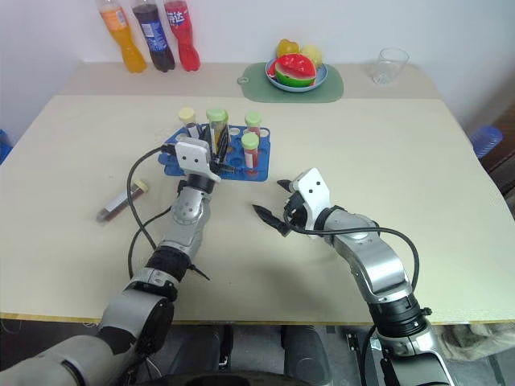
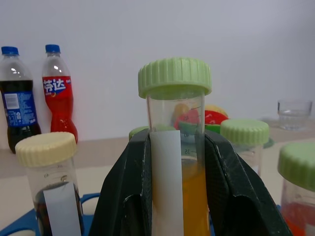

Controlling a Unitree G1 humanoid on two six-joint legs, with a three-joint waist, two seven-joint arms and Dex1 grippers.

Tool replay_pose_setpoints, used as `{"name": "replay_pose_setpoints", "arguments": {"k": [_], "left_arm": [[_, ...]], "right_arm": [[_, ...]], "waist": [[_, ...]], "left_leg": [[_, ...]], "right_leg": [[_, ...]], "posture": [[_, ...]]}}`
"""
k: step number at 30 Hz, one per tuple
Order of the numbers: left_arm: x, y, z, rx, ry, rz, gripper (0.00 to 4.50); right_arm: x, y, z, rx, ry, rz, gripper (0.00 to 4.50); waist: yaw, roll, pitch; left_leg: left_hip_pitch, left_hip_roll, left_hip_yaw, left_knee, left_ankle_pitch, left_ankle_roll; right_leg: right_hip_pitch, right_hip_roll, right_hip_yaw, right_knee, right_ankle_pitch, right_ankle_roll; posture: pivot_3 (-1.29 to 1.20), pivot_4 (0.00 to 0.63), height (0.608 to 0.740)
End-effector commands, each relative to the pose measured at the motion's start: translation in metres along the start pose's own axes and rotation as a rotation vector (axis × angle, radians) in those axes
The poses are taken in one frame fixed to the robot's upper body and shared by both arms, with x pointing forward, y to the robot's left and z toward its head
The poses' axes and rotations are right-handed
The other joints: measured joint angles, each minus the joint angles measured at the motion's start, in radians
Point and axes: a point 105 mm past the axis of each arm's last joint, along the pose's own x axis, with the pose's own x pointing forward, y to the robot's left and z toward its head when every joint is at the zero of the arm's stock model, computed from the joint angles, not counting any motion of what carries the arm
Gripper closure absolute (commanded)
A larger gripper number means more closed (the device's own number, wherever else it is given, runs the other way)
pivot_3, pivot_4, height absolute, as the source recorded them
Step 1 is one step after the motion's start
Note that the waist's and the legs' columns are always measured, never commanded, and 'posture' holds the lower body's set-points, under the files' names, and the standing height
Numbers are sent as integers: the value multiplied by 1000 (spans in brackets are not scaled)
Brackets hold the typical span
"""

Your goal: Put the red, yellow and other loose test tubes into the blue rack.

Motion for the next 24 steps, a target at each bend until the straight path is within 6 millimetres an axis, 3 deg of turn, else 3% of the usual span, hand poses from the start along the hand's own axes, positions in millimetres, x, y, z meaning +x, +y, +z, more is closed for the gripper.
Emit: {"name": "replay_pose_setpoints", "arguments": {"k": [1,8,14,24], "left_arm": [[5,2,9,6,-57,18,3667],[3,2,2,-28,-47,35,3667],[-3,-2,-2,-32,-48,23,3667],[-5,0,-6,-10,-47,45,3667]], "right_arm": [[-4,7,13,-34,-46,26,0],[-5,16,14,-22,-57,52,0],[-13,39,23,6,-109,168,0],[-14,44,21,21,-95,173,0]], "waist": [[0,0,0],[0,0,0],[0,0,0],[1,0,-1]], "left_leg": [[0,0,0,0,0,0],[0,0,0,0,0,0],[0,0,0,0,0,0],[2,0,0,1,0,0]], "right_leg": [[0,0,0,0,0,0],[0,0,0,0,0,0],[0,0,0,0,0,0],[2,0,0,1,0,0]], "posture": [[0,150,734],[0,150,734],[0,150,734],[0,150,734]]}}
